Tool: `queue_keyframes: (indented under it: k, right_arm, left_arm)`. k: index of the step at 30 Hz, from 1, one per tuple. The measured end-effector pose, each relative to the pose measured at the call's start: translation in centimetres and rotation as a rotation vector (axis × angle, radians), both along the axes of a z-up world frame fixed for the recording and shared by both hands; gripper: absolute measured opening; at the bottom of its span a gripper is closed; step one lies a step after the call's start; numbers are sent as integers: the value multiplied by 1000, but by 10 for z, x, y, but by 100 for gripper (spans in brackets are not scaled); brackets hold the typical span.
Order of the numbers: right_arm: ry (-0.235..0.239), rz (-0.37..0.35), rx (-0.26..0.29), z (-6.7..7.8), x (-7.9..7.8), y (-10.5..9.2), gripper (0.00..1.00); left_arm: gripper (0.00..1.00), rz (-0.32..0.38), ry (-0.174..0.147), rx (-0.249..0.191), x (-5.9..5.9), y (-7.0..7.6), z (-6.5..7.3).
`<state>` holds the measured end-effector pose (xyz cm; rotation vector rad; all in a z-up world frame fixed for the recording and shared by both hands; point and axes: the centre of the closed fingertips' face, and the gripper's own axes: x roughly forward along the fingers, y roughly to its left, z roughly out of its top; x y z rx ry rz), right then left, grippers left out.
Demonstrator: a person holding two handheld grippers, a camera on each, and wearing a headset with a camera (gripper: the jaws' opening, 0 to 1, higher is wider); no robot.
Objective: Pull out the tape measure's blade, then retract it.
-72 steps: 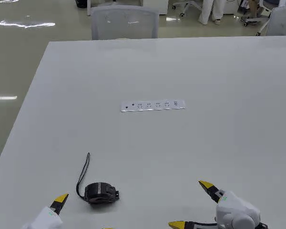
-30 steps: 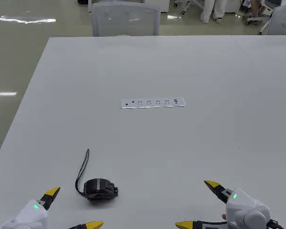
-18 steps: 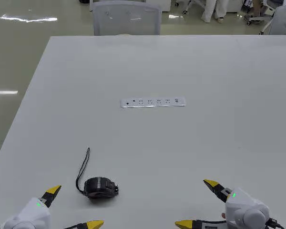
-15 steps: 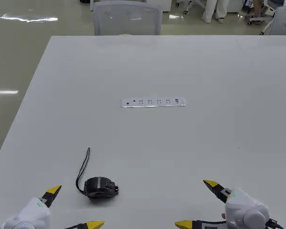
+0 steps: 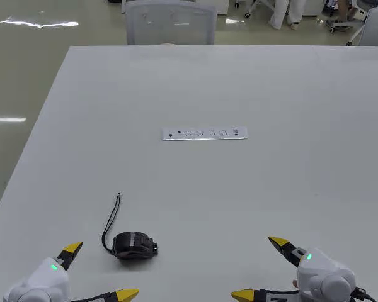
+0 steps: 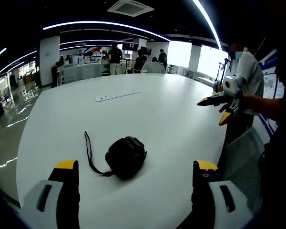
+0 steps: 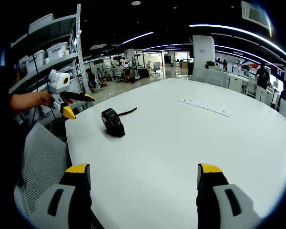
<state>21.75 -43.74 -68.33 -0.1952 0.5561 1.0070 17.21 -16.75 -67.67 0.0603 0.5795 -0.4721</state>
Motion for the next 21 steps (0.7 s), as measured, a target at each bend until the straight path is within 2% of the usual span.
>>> queue_keyframes:
  k: [21]
  right_arm:
    - [3, 4, -5, -1, -1, 0, 94]
  left_arm:
    - [99, 6, 4, 6, -1, 2, -2]
